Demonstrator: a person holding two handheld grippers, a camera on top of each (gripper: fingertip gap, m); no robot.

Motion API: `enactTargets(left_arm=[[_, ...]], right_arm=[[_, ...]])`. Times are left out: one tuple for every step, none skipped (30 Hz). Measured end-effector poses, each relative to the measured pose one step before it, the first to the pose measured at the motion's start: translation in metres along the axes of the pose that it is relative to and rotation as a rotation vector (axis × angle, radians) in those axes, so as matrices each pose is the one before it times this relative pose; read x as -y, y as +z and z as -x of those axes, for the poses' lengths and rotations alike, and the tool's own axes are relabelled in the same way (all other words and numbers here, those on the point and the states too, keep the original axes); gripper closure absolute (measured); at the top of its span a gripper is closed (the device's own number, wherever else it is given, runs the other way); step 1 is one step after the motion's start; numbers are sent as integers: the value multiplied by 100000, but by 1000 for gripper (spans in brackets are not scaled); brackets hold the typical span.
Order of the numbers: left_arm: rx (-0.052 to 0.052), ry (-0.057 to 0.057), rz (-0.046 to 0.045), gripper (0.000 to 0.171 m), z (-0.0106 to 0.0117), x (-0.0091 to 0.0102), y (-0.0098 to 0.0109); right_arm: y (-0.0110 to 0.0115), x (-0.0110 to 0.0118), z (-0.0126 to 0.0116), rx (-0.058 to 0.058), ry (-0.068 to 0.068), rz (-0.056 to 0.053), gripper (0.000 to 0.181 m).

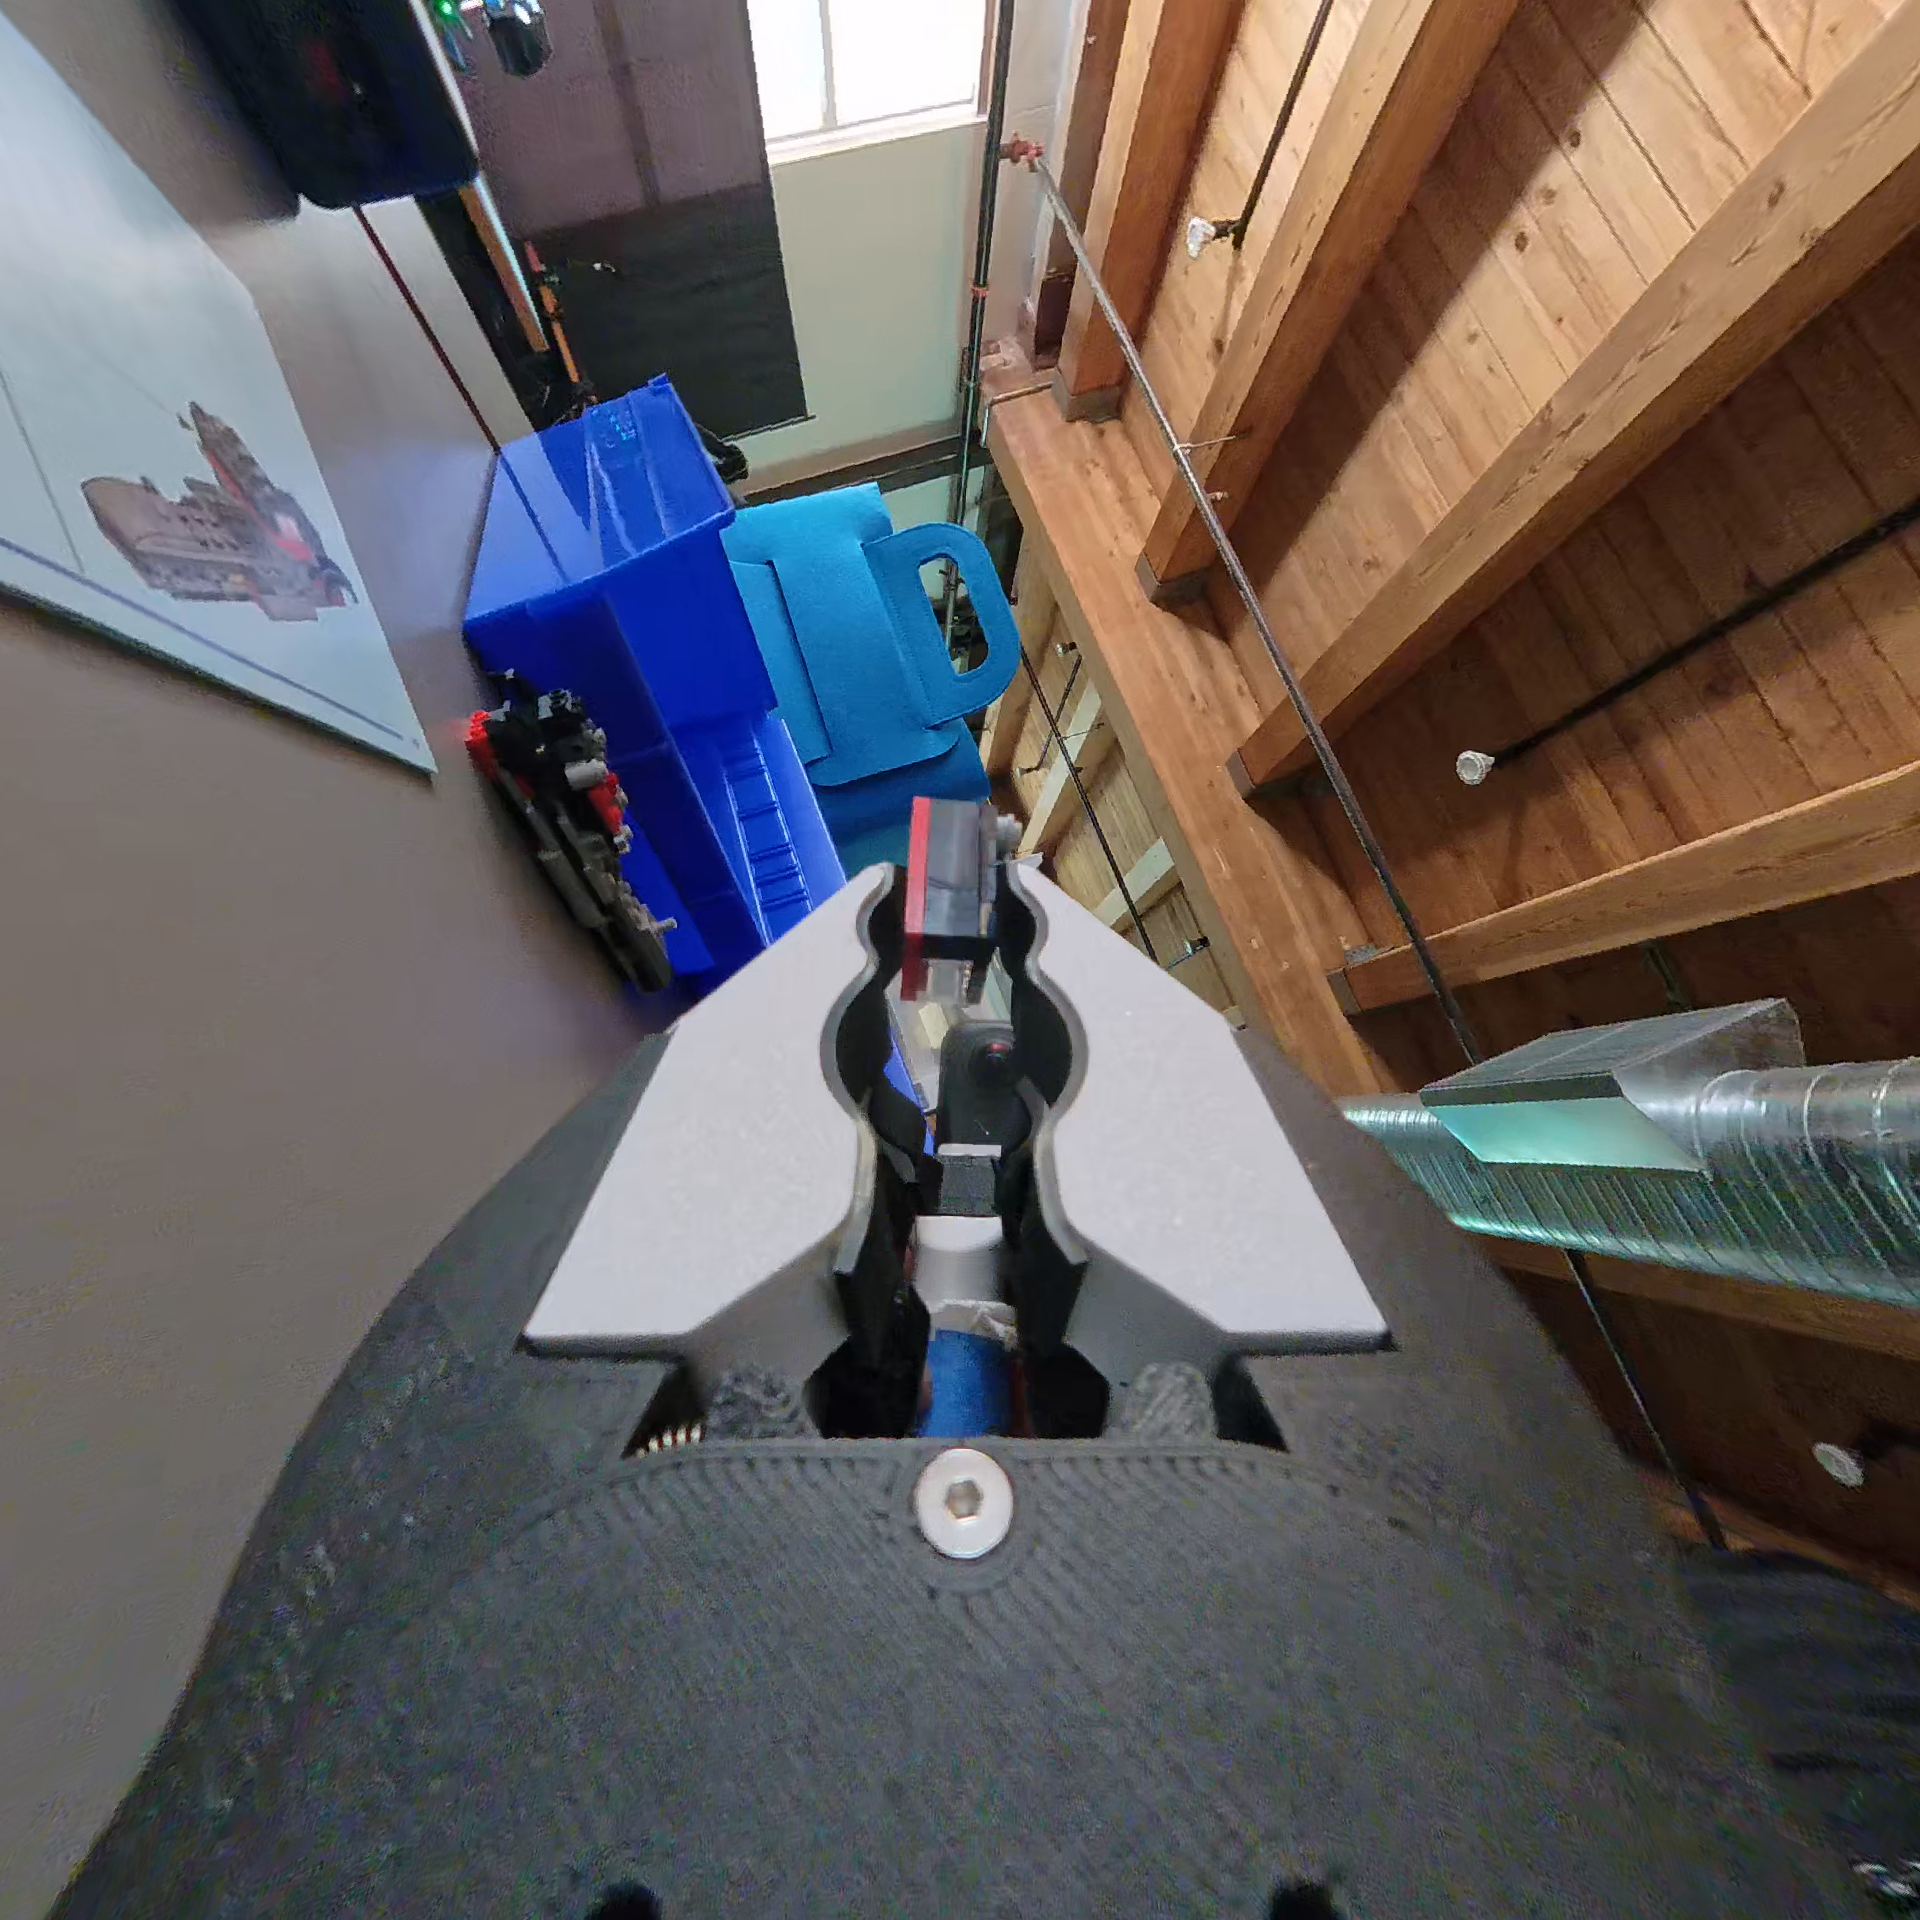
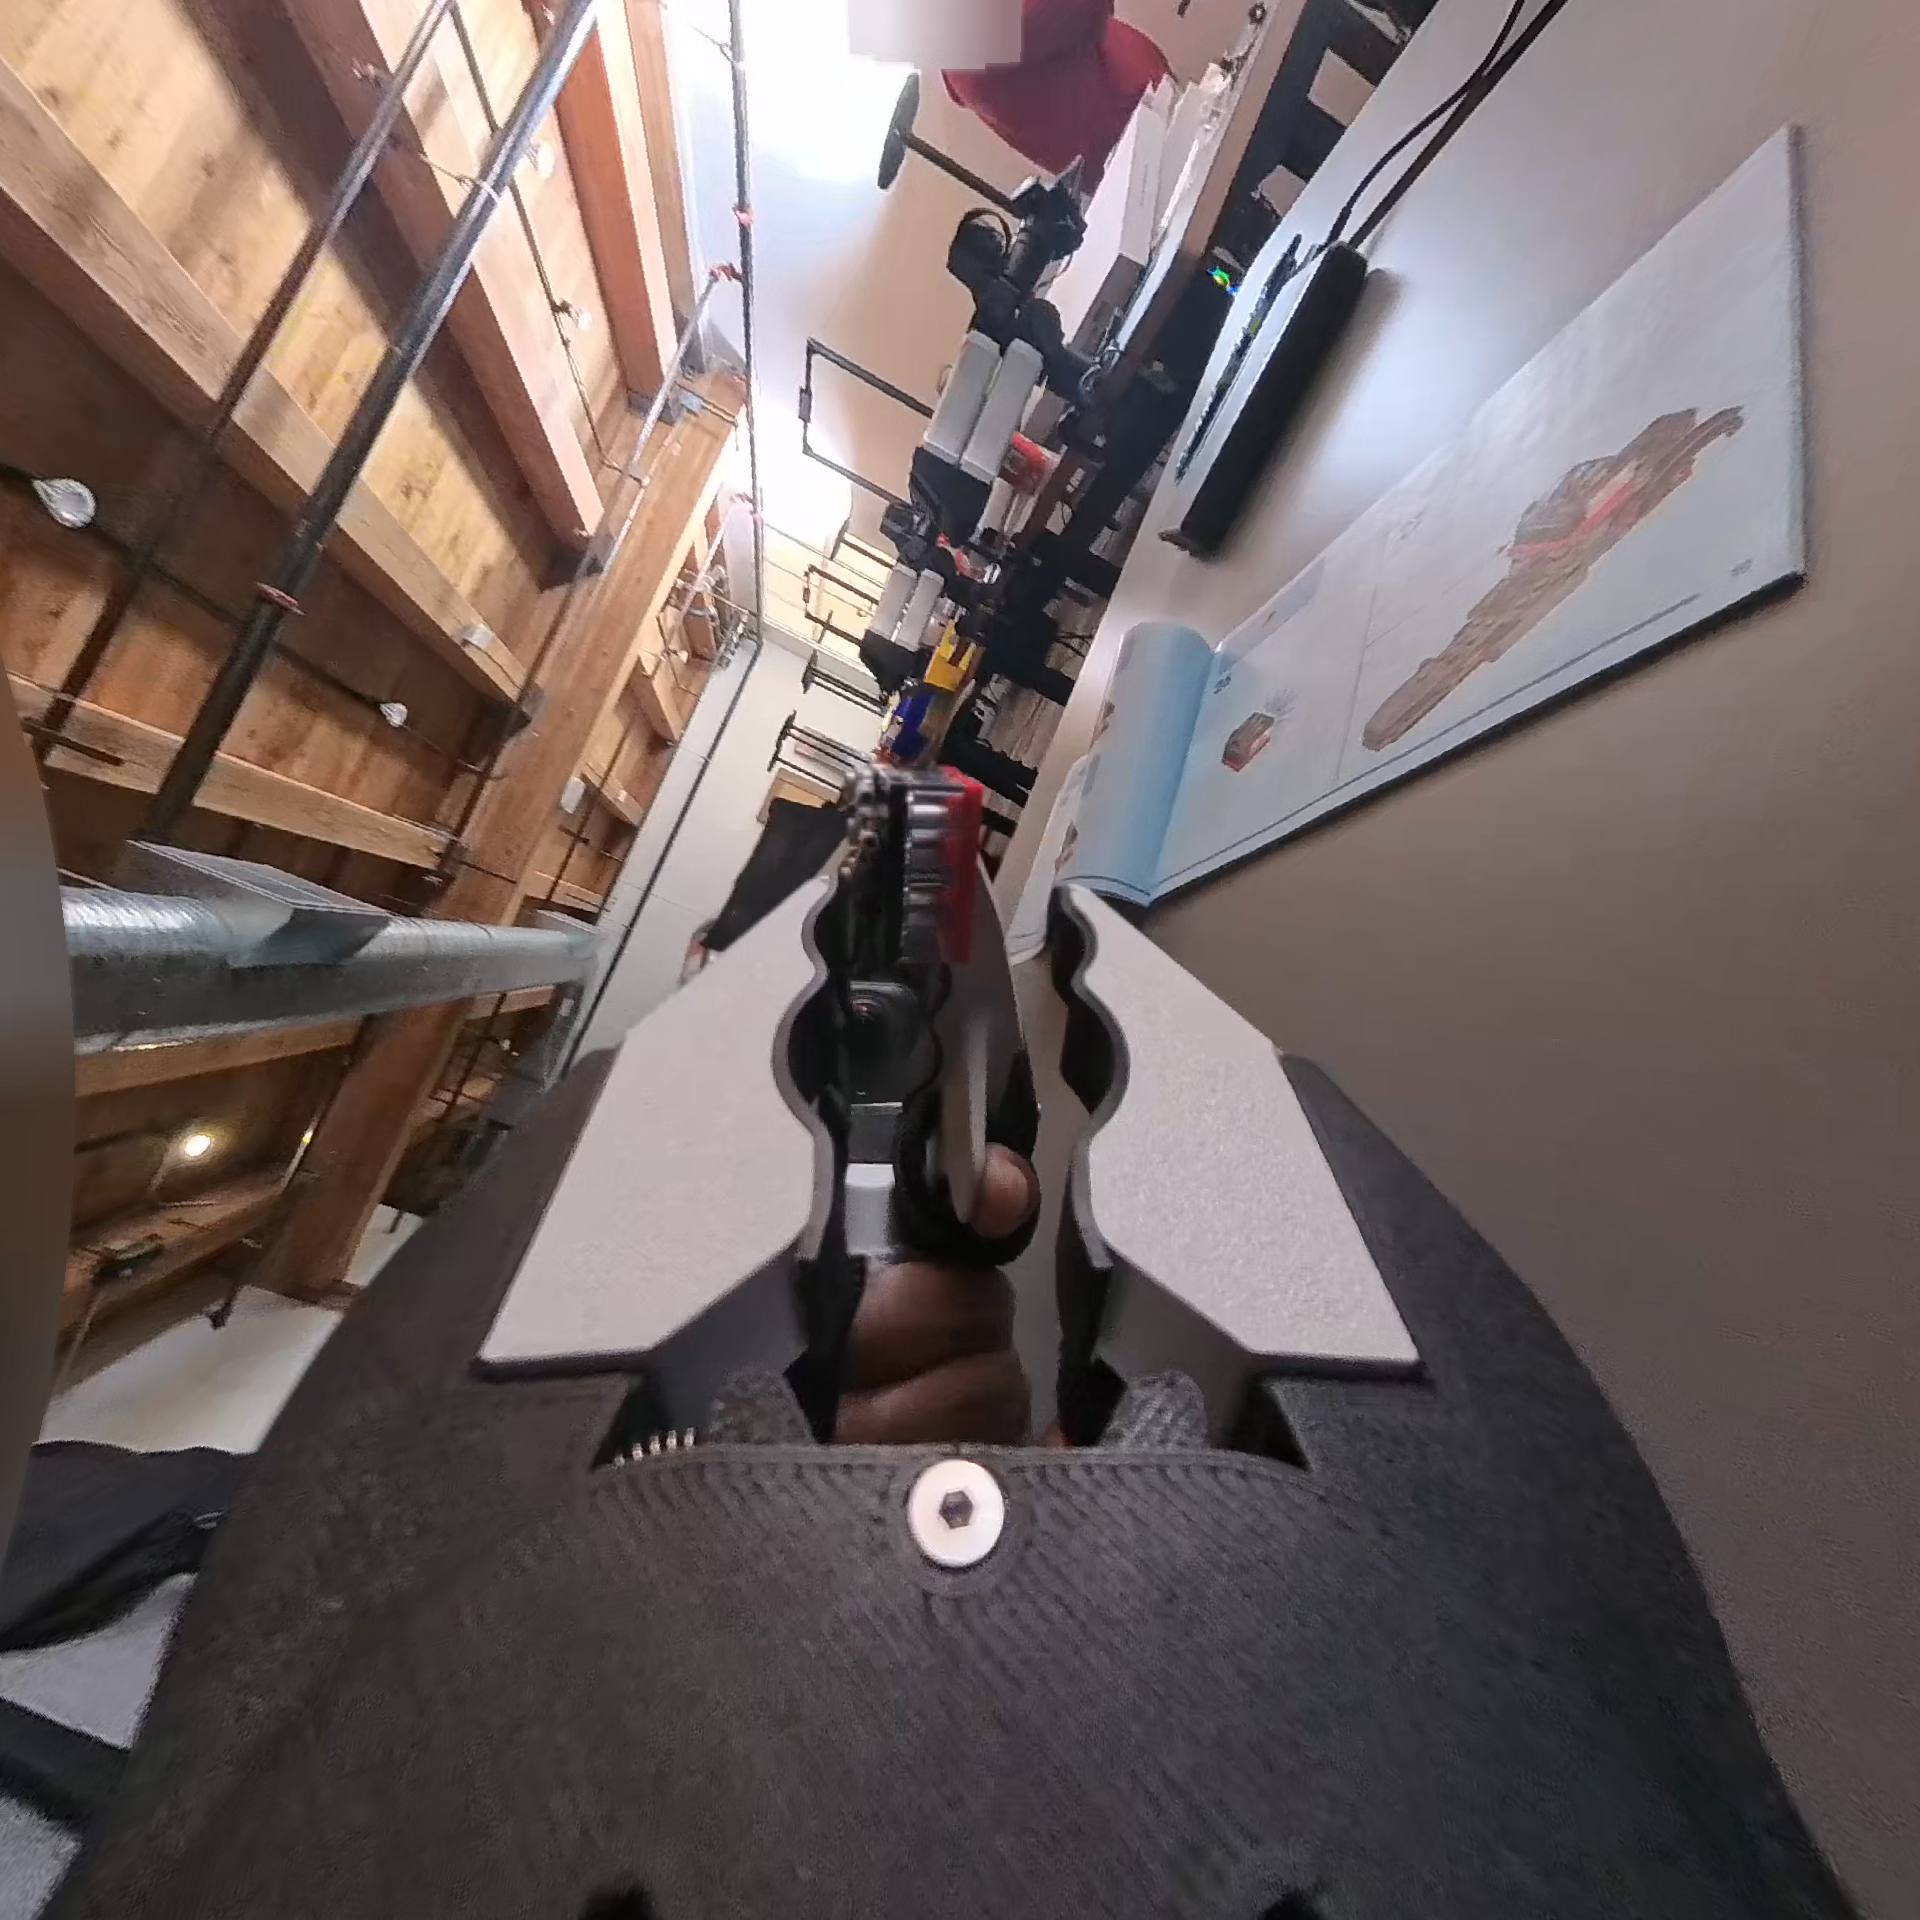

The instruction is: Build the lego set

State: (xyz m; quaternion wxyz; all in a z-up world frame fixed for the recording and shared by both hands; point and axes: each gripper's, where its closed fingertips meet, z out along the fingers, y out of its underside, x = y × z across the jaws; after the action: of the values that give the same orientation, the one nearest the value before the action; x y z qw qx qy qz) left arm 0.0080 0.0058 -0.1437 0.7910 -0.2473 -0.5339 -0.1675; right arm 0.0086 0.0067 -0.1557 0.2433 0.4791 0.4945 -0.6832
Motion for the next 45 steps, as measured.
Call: enactTargets(left_arm=[[-694,1093,-429,154,-143,39,0],[-483,1215,-451,154,-115,46,5],[-438,1229,-415,154,-99,32,6],[-486,901,-299,154,-94,12,9],[-621,510,-317,154,-104,34,5],[-565,659,-315,154,-90,29,-3],[-307,1075,-273,154,-70,16,-1],[61,1419,-200,154,-49,12,-4],[-122,1399,-299,154,-75,36,-3],[-329,1183,-276,155,-106,36,0],[-350,956,-217,155,-82,10,9],[-347,808,-350,154,-56,26,-2],[-489,694,-335,154,-76,13,-1],[-290,798,-304,154,-59,15,5],[-159,855,-197,154,-54,7,5],[-187,772,-47,154,-61,16,3],[-247,763,-171,154,-76,21,9],[-204,778,-224,154,-70,18,-6],[-188,818,-86,154,-70,-2,1],[-195,845,-172,154,-82,19,-2],[63,800,-131,154,-47,23,-10],[7,860,-164,154,-43,25,-11],[-31,915,-128,154,-69,32,-2],[327,1131,-5,154,-26,20,-11],[230,1011,58,153,-23,-4,2],[-22,513,-190,153,-39,32,-19],[356,297,-154,153,29,19,-25],[481,388,-188,153,33,13,-29],[304,380,-87,153,-14,31,-11],[174,608,131,153,-52,25,-1],[155,572,256,153,-26,2,11],[-207,272,-46,153,-38,21,-23],[-314,136,-188,153,-70,29,-16],[-296,351,-96,153,-74,24,2],[51,438,218,153,-16,-5,24],[-37,437,195,153,-9,-18,6],[-286,270,123,153,-32,-5,6],[-623,85,-122,153,-87,30,7],[-588,49,94,153,-97,7,36],[-897,59,253,153,-138,28,56],[-1488,-298,285,153,-212,63,50],[-1092,-467,328,153,-150,57,34],[-462,-650,-289,152,-3,135,-42],[-1946,-1585,-160,152,-139,114,-23],[-1816,-1887,373,152,-136,17,25]], right_arm=[[16,16,180,1058,803,-702,143],[29,22,161,928,894,-652,145],[12,13,166,930,930,-612,146],[16,22,155,891,917,-616,148],[26,-2,144,824,869,-503,149],[21,-12,131,820,882,-401,151],[16,1,108,711,854,-403,152],[7,6,77,501,780,-465,152],[16,4,86,622,733,-421,153],[12,-1,120,771,733,-410,154],[9,-5,134,700,710,-450,155],[15,9,122,570,593,-435,156],[13,5,103,412,454,-445,157],[8,19,70,211,377,-513,157],[6,15,54,226,439,-469,157],[4,11,65,383,478,-405,157],[11,2,68,480,381,-317,157],[-1,2,77,468,349,-313,157],[-2,1,63,413,206,-364,157],[3,-13,79,316,-136,-306,157],[5,-12,51,17,-287,-187,157],[23,-21,54,-79,-121,-103,157],[24,-20,56,19,-48,-23,157],[3,-17,46,-137,-268,-43,157],[9,-6,28,-353,-490,-45,157],[17,-35,34,-325,-446,91,157],[26,-39,-9,-483,-325,219,157],[18,-33,-12,-458,-239,242,157],[34,-23,21,-36,28,160,157],[2,-17,52,242,281,-55,157],[4,-12,30,95,203,-144,157],[17,-30,46,-15,70,-46,157],[20,-27,69,200,80,47,157],[1,2,67,304,157,-50,157],[-1,0,34,124,-7,-91,157],[-6,10,10,-59,-193,-27,157],[0,-1,44,129,-83,22,157],[-7,8,81,466,-37,22,157],[4,27,100,586,-483,43,157],[-6,50,143,805,-880,-12,157],[-4,32,192,1226,-753,35,157],[5,28,196,1428,-585,71,157],[-14,34,185,1147,-626,-16,158],[-10,36,156,782,-630,106,161],[1,36,100,553,-513,195,162]])
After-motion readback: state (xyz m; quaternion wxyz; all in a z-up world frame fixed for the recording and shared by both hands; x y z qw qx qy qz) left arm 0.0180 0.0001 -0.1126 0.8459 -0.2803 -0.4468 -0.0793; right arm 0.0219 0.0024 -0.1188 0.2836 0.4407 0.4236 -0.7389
